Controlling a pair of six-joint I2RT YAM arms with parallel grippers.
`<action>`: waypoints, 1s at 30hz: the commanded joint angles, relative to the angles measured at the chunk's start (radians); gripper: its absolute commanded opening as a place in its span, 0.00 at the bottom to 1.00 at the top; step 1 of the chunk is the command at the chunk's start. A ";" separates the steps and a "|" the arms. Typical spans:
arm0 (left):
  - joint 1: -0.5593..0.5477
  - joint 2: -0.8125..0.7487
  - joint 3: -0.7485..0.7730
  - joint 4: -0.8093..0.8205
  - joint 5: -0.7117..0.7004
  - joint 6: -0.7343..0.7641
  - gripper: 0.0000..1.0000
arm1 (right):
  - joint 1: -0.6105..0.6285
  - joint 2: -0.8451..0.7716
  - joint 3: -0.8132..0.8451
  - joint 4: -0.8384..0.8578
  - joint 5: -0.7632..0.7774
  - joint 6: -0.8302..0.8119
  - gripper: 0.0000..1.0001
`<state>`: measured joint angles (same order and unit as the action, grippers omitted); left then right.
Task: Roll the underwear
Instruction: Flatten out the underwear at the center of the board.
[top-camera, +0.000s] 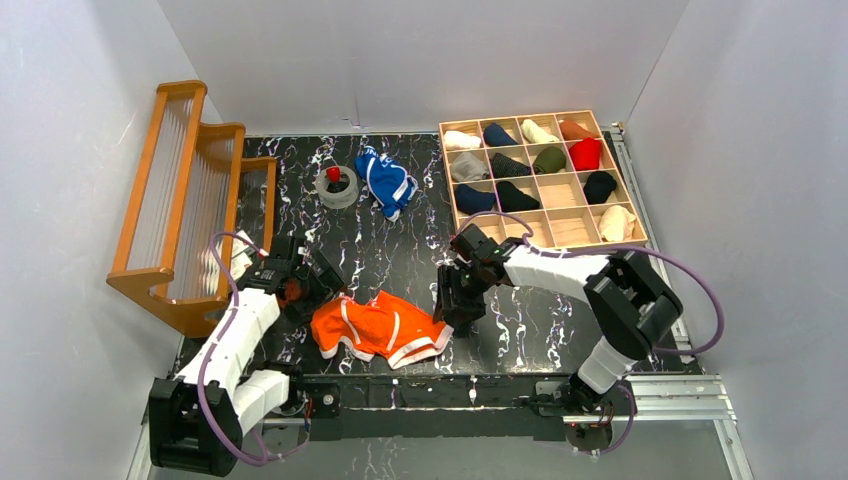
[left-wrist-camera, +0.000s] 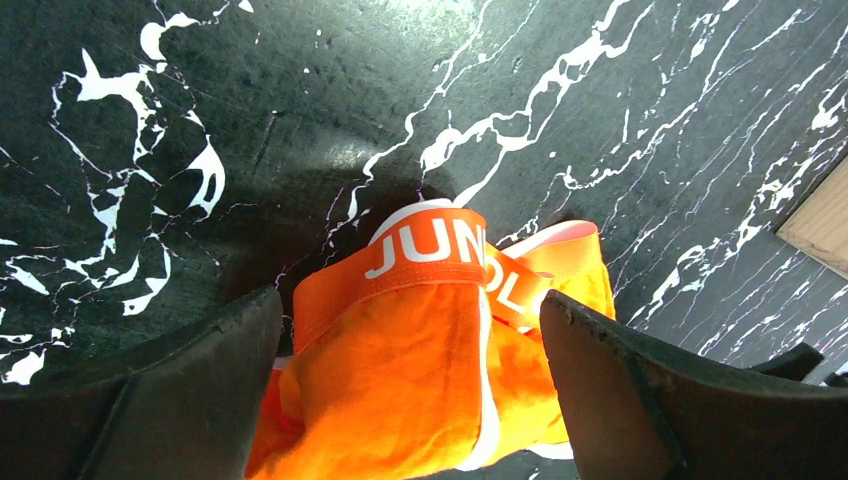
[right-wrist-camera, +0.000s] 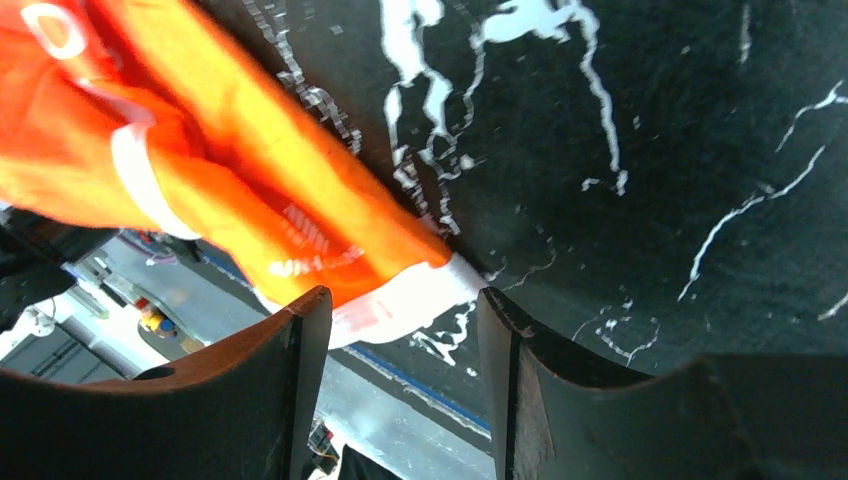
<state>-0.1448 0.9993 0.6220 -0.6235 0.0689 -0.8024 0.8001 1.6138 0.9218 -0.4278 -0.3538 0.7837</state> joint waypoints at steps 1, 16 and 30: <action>0.012 0.014 -0.026 0.016 0.045 0.008 0.98 | 0.003 0.052 0.013 -0.007 0.023 0.034 0.63; 0.013 0.016 -0.066 0.149 0.116 -0.002 0.43 | 0.010 0.145 0.187 -0.010 0.053 -0.120 0.06; 0.013 -0.268 0.149 0.107 -0.021 0.145 0.15 | 0.003 -0.070 0.379 0.038 0.169 -0.301 0.01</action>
<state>-0.1383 0.8570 0.7525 -0.4931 0.0834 -0.7025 0.8074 1.6711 1.3014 -0.4648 -0.2344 0.5449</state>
